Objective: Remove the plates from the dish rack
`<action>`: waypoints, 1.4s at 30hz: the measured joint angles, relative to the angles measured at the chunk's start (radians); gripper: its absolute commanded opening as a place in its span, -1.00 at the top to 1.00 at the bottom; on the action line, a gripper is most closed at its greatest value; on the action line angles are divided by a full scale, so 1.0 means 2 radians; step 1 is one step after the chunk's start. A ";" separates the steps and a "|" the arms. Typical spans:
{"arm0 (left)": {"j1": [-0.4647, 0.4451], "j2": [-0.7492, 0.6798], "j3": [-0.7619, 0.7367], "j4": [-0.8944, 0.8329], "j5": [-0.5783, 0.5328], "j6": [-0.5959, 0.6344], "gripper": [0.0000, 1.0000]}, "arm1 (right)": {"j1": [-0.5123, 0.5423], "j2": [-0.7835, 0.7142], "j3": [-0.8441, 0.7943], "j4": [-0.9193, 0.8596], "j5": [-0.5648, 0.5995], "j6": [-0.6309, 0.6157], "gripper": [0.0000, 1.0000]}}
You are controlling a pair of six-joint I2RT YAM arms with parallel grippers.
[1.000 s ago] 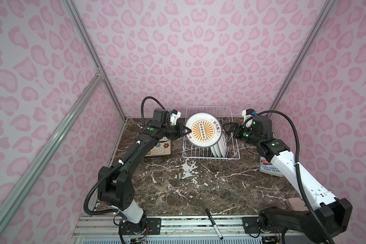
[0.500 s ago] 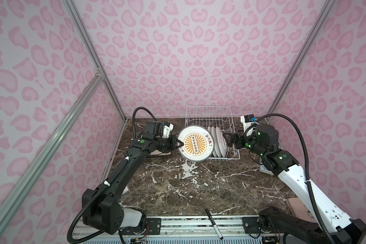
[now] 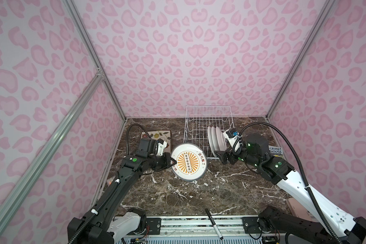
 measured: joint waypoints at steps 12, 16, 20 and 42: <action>0.002 -0.047 -0.115 -0.003 -0.019 -0.020 0.92 | 0.025 0.018 0.000 -0.022 -0.009 -0.064 -0.97; 0.002 -0.046 -0.141 0.022 -0.023 -0.029 0.93 | 0.033 0.026 0.000 -0.035 -0.009 -0.079 -0.98; 0.002 -0.024 -0.160 0.066 -0.022 -0.039 0.92 | 0.036 0.029 -0.003 -0.044 -0.008 -0.085 -0.98; 0.003 0.151 -0.153 0.191 0.020 -0.027 0.66 | 0.038 0.025 -0.018 -0.068 0.019 -0.101 -0.97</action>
